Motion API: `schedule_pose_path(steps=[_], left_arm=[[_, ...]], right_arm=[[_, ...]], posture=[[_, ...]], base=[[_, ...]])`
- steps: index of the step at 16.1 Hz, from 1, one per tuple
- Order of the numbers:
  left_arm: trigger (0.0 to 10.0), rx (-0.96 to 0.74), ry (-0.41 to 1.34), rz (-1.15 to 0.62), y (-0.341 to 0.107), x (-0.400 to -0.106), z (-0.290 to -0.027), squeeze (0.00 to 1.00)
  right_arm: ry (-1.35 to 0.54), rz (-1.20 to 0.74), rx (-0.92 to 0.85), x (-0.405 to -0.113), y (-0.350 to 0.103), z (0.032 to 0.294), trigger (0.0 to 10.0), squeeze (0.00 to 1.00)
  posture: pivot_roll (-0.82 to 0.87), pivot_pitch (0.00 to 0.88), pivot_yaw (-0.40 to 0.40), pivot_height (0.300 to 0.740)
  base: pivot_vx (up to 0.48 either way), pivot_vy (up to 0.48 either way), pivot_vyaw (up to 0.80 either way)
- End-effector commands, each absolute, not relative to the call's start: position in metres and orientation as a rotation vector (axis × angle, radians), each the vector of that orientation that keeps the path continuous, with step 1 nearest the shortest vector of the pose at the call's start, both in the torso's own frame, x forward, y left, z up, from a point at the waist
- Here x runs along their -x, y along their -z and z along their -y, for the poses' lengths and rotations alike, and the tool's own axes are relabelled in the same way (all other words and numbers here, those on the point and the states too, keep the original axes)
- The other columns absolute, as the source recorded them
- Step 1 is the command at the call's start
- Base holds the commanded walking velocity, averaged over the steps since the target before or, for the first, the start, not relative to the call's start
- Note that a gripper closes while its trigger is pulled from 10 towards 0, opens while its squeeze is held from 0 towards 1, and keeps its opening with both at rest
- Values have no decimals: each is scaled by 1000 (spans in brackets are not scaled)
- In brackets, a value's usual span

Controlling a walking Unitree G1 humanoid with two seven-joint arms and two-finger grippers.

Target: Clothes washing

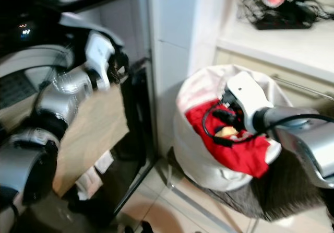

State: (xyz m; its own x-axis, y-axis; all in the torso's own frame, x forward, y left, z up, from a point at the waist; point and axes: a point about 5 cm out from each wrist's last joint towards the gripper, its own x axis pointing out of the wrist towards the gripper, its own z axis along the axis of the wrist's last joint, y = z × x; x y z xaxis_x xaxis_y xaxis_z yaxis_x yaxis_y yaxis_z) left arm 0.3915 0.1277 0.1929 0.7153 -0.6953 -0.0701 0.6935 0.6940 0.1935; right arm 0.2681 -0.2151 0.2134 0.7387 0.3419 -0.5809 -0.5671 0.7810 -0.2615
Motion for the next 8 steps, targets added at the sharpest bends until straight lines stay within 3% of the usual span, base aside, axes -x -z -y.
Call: schedule_pose_path(steps=[1, 2, 5, 8], left_arm=[[10000, -238, 871, 36, -198, -384, -124, 0], [10000, -222, 990, -10, -187, -366, -122, 0], [10000, -182, 1156, -101, -178, -342, -120, 0], [10000, -192, 1182, -150, -171, -325, -120, 0]], right_arm=[[-589, -562, 473, -260, -214, 215, 10000, 1000], [-694, -641, 528, -246, -211, 222, 10000, 1000], [-752, -733, 620, -239, -203, 231, 10000, 1000], [-724, -786, 735, -243, -187, 243, 10000, 1000]], posture=[[-112, 0, 73, 740], [-113, 0, 69, 740], [-107, 0, 61, 740], [-102, 0, 57, 740]], base=[[0, 0, 0], [0, 0, 0], [0, 0, 0], [0, 0, 0]])
